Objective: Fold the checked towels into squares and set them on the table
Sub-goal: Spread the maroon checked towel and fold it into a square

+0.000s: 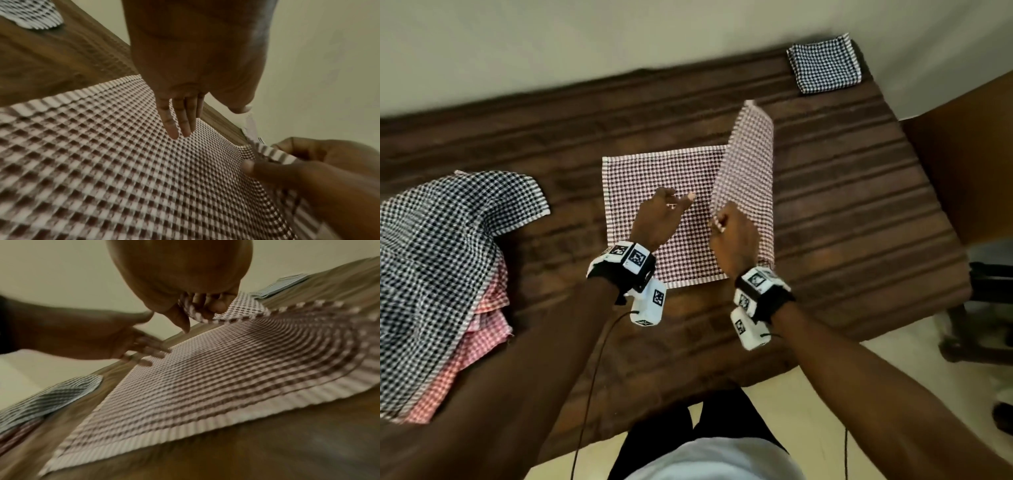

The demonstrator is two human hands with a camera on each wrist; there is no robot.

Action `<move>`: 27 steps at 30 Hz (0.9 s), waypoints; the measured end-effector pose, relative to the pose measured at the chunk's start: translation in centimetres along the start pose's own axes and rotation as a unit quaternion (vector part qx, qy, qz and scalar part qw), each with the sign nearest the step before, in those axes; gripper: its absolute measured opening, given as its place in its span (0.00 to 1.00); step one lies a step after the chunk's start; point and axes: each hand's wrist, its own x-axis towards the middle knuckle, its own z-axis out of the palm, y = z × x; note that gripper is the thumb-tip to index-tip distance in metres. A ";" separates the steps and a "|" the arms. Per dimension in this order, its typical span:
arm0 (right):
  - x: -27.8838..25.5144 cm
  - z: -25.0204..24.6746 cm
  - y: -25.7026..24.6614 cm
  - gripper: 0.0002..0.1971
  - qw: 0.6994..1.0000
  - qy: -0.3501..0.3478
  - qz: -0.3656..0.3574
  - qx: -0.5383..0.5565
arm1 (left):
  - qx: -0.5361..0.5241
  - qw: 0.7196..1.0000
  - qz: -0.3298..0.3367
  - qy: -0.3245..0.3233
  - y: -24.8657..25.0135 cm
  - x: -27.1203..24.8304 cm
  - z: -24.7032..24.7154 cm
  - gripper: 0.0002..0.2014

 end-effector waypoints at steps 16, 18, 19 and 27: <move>-8.9 11.2 -7.0 0.15 0.992 -0.121 -0.040 0.013 | -0.030 0.990 -0.080 0.113 -7.8 3.5 -6.9 0.10; -9.2 11.6 -7.3 0.18 0.988 -0.147 -0.038 -0.004 | -0.018 0.984 -0.094 0.149 -8.4 2.9 -7.0 0.13; -9.4 11.8 -7.4 0.21 0.986 -0.160 -0.038 -0.012 | -0.011 0.982 -0.096 0.161 -8.6 2.7 -7.1 0.13; -9.6 12.4 -8.1 0.26 0.978 -0.205 -0.031 -0.027 | -0.057 0.984 -0.082 0.148 -9.8 2.9 -7.3 0.09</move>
